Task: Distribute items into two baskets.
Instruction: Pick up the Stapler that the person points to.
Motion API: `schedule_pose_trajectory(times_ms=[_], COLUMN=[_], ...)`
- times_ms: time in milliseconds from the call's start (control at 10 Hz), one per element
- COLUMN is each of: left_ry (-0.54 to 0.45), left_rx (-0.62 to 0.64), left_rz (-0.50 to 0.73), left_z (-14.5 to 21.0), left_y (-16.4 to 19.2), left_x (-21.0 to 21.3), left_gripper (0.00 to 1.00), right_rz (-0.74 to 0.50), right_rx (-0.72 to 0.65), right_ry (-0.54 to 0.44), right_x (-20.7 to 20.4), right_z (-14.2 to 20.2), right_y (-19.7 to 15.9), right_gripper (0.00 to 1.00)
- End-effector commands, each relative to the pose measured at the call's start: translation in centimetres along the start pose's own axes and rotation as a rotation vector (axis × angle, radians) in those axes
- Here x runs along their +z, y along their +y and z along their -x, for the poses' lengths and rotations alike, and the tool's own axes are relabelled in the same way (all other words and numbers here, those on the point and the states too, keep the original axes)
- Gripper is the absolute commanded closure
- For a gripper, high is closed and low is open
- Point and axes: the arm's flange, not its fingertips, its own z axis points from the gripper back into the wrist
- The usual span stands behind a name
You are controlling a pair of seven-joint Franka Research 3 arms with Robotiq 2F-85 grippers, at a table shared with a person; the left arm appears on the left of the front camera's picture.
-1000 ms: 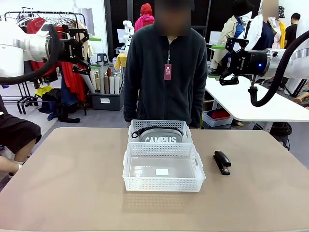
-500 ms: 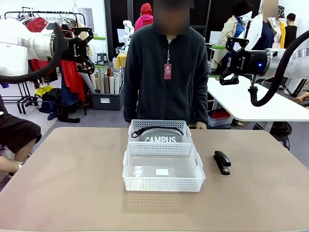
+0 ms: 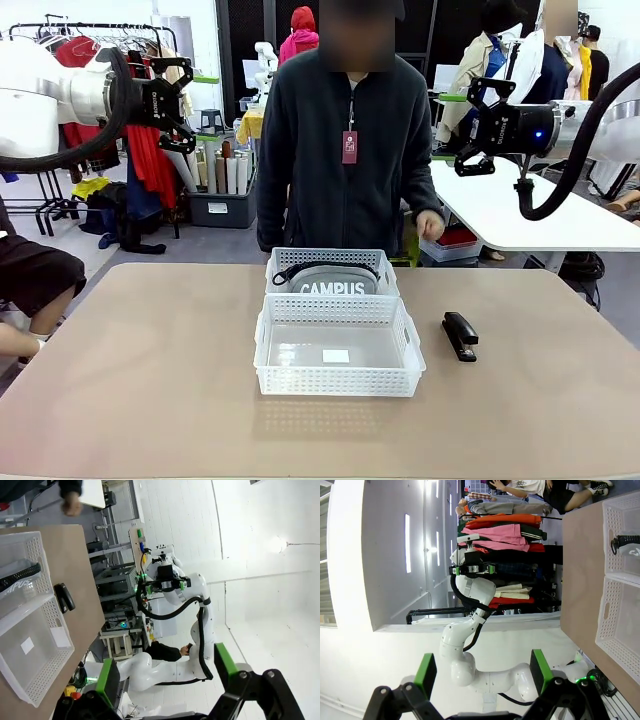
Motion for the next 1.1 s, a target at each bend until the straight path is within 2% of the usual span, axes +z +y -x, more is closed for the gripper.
schedule_pose_trajectory(times_ms=[0, 1000], left_ry=[-0.002, -0.002], left_rx=[-0.005, -0.005], left_rz=[0.003, 0.003], left_z=[0.07, 0.07], left_y=[-0.27, -0.27], left_x=[0.07, 0.07], left_gripper=[0.0, 0.0], right_rz=[0.003, 0.003], right_rx=[0.006, 0.006], right_ry=[0.001, 0.001], right_x=[0.04, 0.04], right_z=[0.06, 0.06], right_y=[0.17, 0.17], right_gripper=[0.0, 0.0])
